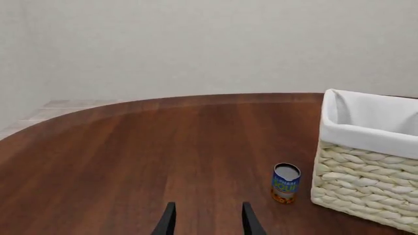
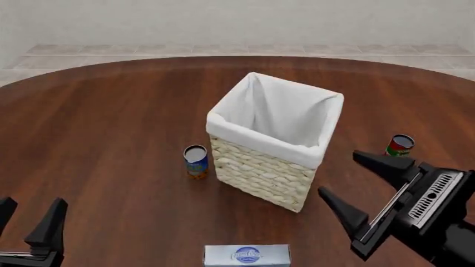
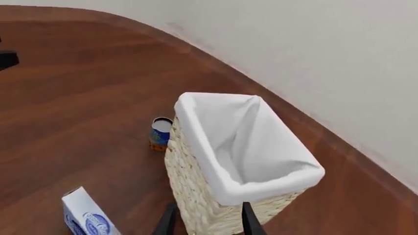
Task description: Pick up the cream cheese box, and put it in the basket.
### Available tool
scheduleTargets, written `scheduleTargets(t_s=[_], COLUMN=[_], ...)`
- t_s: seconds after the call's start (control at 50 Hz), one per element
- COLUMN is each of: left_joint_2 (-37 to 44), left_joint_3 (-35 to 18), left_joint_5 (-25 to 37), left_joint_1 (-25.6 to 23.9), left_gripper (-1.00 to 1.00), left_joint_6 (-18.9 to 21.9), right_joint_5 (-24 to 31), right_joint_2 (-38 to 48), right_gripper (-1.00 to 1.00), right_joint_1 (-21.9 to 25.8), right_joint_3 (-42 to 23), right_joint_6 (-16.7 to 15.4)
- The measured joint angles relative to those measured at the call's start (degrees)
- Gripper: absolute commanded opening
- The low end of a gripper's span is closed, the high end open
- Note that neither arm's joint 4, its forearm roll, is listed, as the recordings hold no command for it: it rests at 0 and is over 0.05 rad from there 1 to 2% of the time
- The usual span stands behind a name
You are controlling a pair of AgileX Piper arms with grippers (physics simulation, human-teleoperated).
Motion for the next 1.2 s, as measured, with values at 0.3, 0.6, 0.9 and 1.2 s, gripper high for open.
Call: scheduleTargets(t_s=[0.3,0.6,0.9,1.2], left_joint_2=[0.34,0.58,0.84,0.82], left_joint_3=[0.03,0.05,0.05,0.05], left_joint_5=[-0.23,-0.33,-0.58,-0.59], left_joint_1=[-0.06,-0.08,-0.14,-0.2], left_gripper=[1.0,1.0,1.0,1.0], left_joint_6=[0.04,0.07,0.04,0.0], right_joint_5=[1.75,4.61,7.19,11.38], right_joint_2=[5.68,9.88,12.65,13.35], right_gripper=[1.0,1.0,1.0,1.0], right_joint_1=[3.25,6.14,7.62,9.63], right_joint_3=[-2.73,-4.65,-6.25,-8.09], right_joint_6=[-1.01,-1.95,-2.66,-3.13])
